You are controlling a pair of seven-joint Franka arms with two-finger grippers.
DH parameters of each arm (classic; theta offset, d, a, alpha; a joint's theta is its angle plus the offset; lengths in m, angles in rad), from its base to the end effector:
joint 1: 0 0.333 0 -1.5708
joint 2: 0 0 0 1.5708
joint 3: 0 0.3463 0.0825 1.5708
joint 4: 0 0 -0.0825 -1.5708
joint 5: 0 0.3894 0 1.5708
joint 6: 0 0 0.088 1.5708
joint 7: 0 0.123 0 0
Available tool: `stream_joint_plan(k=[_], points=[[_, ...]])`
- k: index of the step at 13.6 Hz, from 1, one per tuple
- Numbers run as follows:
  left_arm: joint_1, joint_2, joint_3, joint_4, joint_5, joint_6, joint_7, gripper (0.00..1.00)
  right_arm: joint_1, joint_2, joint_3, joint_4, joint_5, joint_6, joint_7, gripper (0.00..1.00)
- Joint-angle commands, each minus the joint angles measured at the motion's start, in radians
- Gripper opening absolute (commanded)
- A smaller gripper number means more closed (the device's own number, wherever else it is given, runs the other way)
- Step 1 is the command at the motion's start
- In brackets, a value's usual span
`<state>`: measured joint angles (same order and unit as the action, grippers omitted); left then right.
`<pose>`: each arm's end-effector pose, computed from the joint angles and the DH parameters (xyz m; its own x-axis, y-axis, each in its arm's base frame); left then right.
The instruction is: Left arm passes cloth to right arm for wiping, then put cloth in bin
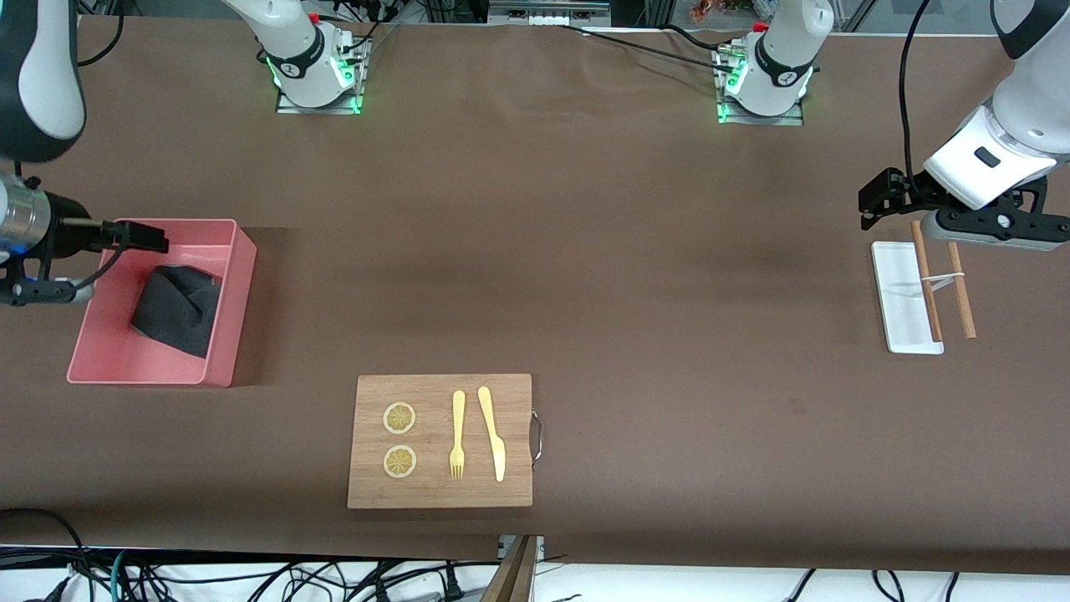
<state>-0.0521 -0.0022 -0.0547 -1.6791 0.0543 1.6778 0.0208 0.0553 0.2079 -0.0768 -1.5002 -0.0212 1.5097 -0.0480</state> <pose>0.5632 -0.0543 0.5975 0.9911 -0.1330 -0.0004 -0.1328 -0.9897 -0.0541 0.6110 -0.0115 0.5457 0.9799 0.0241 -0.1980 0.0301 -0.9992 0.0274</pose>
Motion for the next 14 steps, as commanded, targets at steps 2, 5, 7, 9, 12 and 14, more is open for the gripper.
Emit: stream_joint_plan(k=[2,5,7,9,12,14], points=[[0.003,-0.009,-0.004,0.003,-0.004,0.0,-0.009,1.0,-0.009,-0.111,0.065,-0.02,-0.003,-0.02,0.011,1.0],[0.003,-0.009,-0.004,0.002,-0.004,0.0,-0.009,1.0,-0.017,-0.163,0.065,-0.02,-0.005,-0.022,0.008,1.0],[0.003,-0.009,-0.005,0.001,-0.004,0.0,-0.009,1.0,-0.018,-0.177,0.066,-0.022,-0.009,-0.023,0.011,1.0],[0.003,-0.009,-0.004,0.002,-0.004,0.0,-0.009,1.0,-0.022,-0.185,0.068,-0.022,-0.009,-0.063,0.061,1.0],[0.003,-0.009,-0.005,0.001,-0.004,-0.001,-0.009,1.0,-0.025,-0.183,0.068,-0.02,-0.008,-0.062,0.094,1.0],[0.003,-0.009,-0.004,0.001,-0.004,-0.001,-0.009,1.0,-0.023,-0.179,0.066,-0.02,-0.008,-0.063,0.094,1.0]])
